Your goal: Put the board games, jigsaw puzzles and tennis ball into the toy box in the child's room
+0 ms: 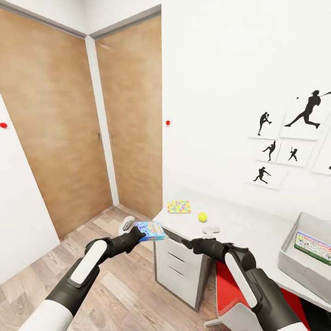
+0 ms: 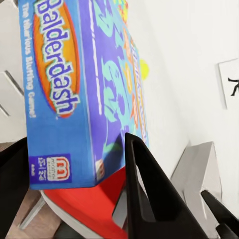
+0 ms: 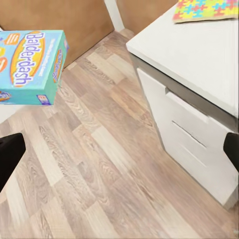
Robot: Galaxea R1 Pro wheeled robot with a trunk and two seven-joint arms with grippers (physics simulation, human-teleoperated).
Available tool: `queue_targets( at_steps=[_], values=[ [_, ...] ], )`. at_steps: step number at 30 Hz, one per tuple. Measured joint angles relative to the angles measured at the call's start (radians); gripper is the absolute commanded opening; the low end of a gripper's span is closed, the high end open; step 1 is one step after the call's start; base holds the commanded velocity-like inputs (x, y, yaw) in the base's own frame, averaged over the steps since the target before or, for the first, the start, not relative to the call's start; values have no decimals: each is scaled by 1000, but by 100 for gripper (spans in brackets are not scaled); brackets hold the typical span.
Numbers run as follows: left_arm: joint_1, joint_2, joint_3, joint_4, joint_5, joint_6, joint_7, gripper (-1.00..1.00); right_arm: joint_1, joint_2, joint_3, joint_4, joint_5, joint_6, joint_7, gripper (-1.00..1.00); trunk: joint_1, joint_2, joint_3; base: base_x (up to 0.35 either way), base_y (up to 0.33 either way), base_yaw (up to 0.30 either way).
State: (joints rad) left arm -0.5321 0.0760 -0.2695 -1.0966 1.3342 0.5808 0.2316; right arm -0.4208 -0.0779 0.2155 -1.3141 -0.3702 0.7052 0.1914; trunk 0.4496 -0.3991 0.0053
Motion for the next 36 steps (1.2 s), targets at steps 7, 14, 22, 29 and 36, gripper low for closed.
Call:
queue_targets(
  at_steps=[7, 14, 22, 29, 36],
  values=[
    [0, 0, 0, 0, 0, 0, 0, -100, 24, -1, -1, -39, 0, 1, 0, 100, 0, 0, 0, 0, 0, -289],
    [0, 0, 0, 0, 1, 0, 0, -100, 34, -2, -5, -88, -1, 34, 0, 100, 0, 0, 0, 0, 0, -289],
    [0, 0, 0, 0, 1, 0, 0, -100, 43, -3, -148, -113, -6, 105, 19, 100, 0, 0, 0, 31, 51, -289],
    [0, 0, 0, 0, 0, 0, 0, -100, 44, -4, -177, -117, -6, 113, 68, 100, 0, 0, 0, 117, 187, -289],
    [0, 0, 0, -1, 1, 0, 0, -100, 44, -5, -185, -118, -5, 116, 85, 100, 0, 0, 0, 152, 248, -289]
  ],
)
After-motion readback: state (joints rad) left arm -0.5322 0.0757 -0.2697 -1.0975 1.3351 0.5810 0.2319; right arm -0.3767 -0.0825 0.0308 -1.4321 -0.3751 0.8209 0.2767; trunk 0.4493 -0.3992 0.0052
